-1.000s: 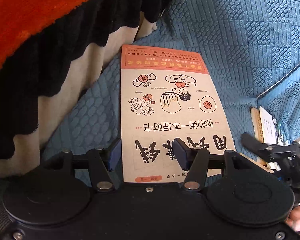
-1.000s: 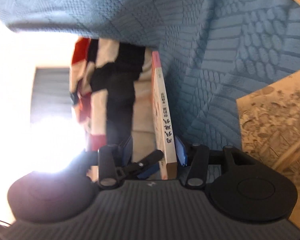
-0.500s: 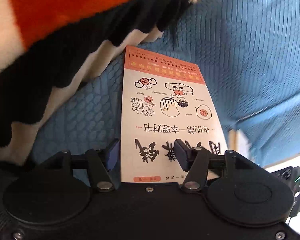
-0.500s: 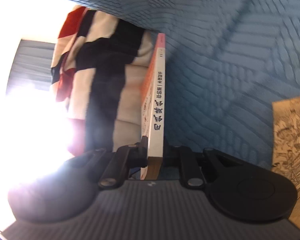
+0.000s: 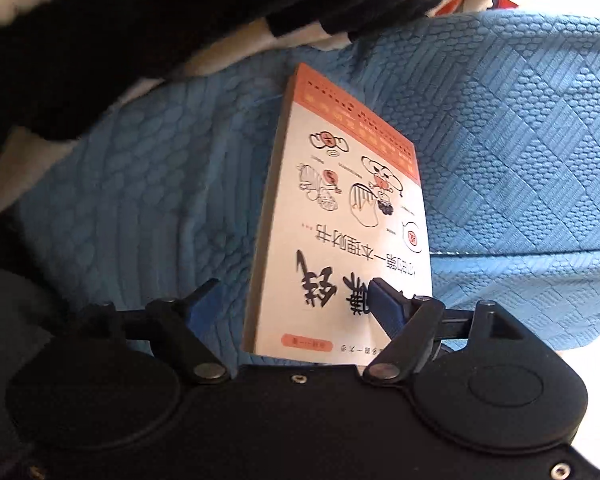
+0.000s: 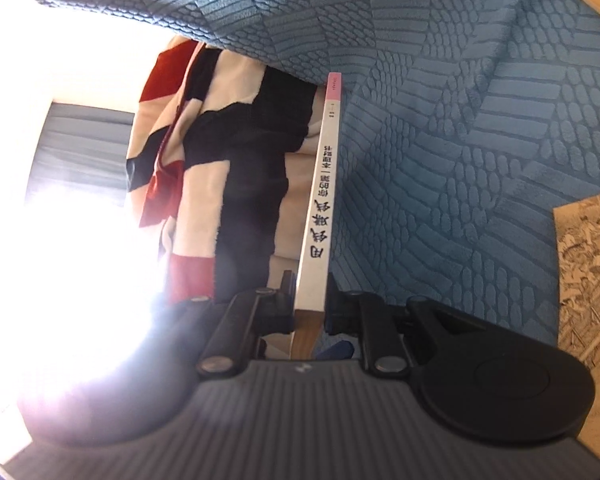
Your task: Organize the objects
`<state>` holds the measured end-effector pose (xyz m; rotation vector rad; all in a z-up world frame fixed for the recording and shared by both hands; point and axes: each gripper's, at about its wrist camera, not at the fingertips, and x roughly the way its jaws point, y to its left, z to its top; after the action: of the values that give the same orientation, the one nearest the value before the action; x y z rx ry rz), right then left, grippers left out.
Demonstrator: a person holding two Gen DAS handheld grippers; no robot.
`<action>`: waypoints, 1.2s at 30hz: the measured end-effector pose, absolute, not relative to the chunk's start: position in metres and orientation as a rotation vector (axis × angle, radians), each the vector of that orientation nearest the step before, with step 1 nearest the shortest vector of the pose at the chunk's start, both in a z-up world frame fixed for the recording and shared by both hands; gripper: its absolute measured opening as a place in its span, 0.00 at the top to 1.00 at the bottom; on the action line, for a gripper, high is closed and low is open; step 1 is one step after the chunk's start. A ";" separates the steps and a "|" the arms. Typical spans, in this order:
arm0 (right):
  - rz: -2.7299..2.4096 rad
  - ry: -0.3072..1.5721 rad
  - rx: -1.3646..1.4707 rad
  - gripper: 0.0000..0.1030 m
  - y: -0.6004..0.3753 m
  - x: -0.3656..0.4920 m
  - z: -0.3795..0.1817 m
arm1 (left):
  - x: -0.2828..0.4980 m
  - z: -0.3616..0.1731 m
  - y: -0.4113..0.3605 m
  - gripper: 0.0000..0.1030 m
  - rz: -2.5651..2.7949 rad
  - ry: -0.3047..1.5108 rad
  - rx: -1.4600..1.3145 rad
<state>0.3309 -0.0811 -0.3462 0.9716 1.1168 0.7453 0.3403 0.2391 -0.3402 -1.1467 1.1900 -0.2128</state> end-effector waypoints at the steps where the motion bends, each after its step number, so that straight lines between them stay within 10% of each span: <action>1: 0.745 1.118 0.972 0.85 -0.082 0.330 -0.346 | 0.342 -0.341 0.237 0.25 -0.229 1.197 -1.155; 20: 0.630 1.094 0.755 0.80 -0.110 0.305 -0.330 | 0.344 -0.313 0.189 0.71 -0.285 1.175 -0.918; 36: 0.627 0.982 0.734 0.79 -0.142 0.271 -0.288 | 0.325 -0.247 0.154 0.75 -0.382 1.089 -0.733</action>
<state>0.2707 -0.1420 -0.2878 0.7336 0.9818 0.6269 0.3254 0.1542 -0.2473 -0.7330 1.0888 -0.3821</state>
